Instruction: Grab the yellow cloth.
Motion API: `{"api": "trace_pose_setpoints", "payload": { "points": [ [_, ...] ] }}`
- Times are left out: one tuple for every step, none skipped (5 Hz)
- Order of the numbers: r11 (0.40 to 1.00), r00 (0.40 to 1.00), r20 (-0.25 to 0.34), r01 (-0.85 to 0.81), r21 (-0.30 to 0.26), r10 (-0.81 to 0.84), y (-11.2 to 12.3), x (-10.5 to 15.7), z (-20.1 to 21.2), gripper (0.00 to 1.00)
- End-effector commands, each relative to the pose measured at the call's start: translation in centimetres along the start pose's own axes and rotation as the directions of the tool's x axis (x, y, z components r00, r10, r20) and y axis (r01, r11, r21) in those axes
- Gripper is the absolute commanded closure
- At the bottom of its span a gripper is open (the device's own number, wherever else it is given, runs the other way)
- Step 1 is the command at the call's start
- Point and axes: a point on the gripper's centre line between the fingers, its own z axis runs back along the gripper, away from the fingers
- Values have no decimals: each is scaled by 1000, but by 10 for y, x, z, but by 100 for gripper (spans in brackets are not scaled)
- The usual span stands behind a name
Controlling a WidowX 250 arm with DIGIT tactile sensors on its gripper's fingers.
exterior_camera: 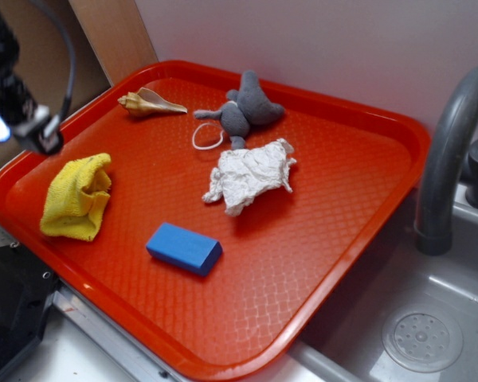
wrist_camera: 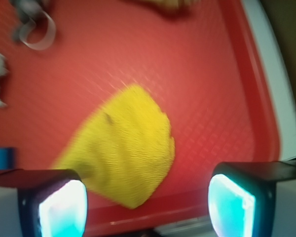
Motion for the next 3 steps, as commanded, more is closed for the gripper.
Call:
{"api": "trace_pose_setpoints", "payload": {
  "points": [
    [978, 988, -30, 143, -150, -149, -28, 4, -65, 0],
    [941, 962, -15, 265, -209, -274, -44, 10, -56, 0],
    [919, 938, 80, 347, -187, -338, -55, 10, -14, 0]
  ]
}}
